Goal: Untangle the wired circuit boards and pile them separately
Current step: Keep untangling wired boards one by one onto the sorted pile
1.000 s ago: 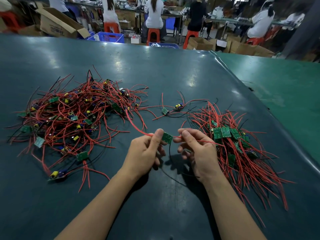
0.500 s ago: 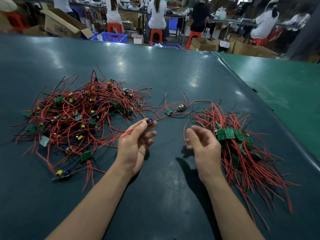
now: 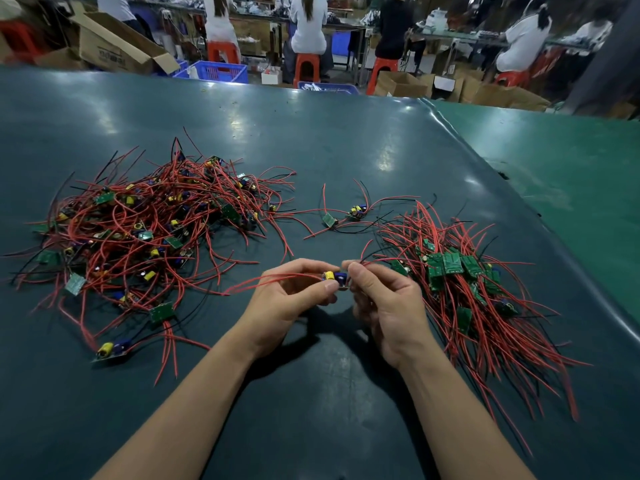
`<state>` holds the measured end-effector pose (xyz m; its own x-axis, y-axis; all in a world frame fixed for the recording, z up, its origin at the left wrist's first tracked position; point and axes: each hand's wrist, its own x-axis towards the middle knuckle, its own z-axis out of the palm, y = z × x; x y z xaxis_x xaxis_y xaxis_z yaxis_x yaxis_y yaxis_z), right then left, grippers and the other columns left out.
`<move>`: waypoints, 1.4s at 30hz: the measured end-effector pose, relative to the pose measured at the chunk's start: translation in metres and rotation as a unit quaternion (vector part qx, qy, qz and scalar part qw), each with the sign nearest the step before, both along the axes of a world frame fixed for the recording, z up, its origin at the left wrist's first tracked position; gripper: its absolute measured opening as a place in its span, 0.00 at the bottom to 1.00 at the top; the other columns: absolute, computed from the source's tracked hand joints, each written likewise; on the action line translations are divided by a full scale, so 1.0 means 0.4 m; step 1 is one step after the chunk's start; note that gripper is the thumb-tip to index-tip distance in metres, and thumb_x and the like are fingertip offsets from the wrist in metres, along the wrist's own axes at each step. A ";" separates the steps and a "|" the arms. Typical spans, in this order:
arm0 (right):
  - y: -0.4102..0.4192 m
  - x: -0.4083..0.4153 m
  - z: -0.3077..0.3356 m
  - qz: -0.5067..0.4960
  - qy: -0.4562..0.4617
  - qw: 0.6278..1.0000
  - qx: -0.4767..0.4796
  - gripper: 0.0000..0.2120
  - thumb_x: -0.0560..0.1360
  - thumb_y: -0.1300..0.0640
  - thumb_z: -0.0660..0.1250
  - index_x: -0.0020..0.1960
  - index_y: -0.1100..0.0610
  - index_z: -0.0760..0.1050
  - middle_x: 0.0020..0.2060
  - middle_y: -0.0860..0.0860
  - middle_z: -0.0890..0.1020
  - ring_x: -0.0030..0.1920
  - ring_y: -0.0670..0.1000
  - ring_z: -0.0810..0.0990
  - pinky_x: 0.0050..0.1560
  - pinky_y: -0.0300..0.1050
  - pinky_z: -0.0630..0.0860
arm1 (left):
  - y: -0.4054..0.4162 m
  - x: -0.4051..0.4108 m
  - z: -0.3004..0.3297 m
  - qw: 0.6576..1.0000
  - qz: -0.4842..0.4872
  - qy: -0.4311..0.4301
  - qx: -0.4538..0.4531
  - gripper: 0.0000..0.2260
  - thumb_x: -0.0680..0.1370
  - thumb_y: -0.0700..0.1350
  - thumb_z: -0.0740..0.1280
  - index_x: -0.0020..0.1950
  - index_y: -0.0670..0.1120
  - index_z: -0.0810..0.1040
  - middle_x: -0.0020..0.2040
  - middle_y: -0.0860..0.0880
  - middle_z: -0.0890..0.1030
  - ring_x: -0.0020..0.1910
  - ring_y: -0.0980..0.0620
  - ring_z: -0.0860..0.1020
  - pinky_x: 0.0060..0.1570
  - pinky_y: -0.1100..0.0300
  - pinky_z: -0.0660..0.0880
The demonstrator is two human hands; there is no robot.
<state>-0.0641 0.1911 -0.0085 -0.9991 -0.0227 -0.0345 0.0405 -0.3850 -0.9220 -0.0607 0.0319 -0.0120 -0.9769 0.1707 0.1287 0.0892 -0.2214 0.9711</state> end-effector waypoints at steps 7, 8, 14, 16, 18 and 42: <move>-0.027 -0.010 -0.013 -0.140 0.047 0.988 0.050 0.09 0.73 0.61 0.74 0.34 0.56 0.84 0.26 0.49 0.78 0.23 0.44 0.68 0.24 0.34 0.64 | 0.017 0.007 0.006 0.991 0.122 0.023 -0.050 0.08 0.70 0.32 0.75 0.43 0.44 0.82 0.37 0.51 0.85 0.35 0.59 0.81 0.37 0.69 0.75; -0.028 -0.010 -0.013 -0.138 0.047 0.988 0.053 0.09 0.74 0.60 0.73 0.35 0.55 0.85 0.26 0.48 0.78 0.23 0.44 0.67 0.24 0.35 0.64 | 0.020 0.008 0.009 0.990 0.131 0.024 -0.048 0.08 0.70 0.32 0.75 0.43 0.43 0.82 0.37 0.51 0.85 0.36 0.59 0.81 0.38 0.69 0.75; -0.017 -0.010 -0.025 -0.137 0.065 0.982 0.112 0.09 0.78 0.60 0.68 0.43 0.52 0.86 0.32 0.45 0.78 0.27 0.44 0.69 0.28 0.37 0.64 | 0.024 0.014 0.013 0.987 0.148 0.033 -0.056 0.08 0.69 0.30 0.75 0.44 0.40 0.82 0.38 0.49 0.86 0.37 0.56 0.82 0.40 0.67 0.76; -0.015 -0.014 -0.029 -0.167 0.092 0.965 0.179 0.06 0.77 0.61 0.69 0.47 0.53 0.85 0.38 0.47 0.82 0.34 0.43 0.75 0.37 0.38 0.71 | 0.024 0.015 0.014 0.988 0.141 0.029 -0.063 0.08 0.68 0.30 0.76 0.44 0.39 0.82 0.38 0.49 0.85 0.37 0.56 0.82 0.40 0.67 0.76; -0.009 -0.017 -0.035 -0.193 0.116 0.954 0.199 0.05 0.76 0.63 0.71 0.49 0.59 0.84 0.46 0.50 0.84 0.41 0.43 0.78 0.43 0.43 0.76 | 0.026 0.018 0.016 0.989 0.133 0.023 -0.069 0.08 0.68 0.30 0.76 0.44 0.38 0.82 0.37 0.49 0.85 0.36 0.56 0.81 0.39 0.67 0.76; 0.011 -0.036 -0.050 -0.262 0.110 0.939 0.196 0.06 0.78 0.65 0.68 0.51 0.61 0.84 0.42 0.45 0.82 0.39 0.42 0.79 0.32 0.43 0.81 | 0.022 0.020 0.032 0.989 0.094 -0.019 -0.112 0.07 0.69 0.33 0.76 0.43 0.42 0.83 0.35 0.50 0.85 0.33 0.58 0.81 0.35 0.69 0.74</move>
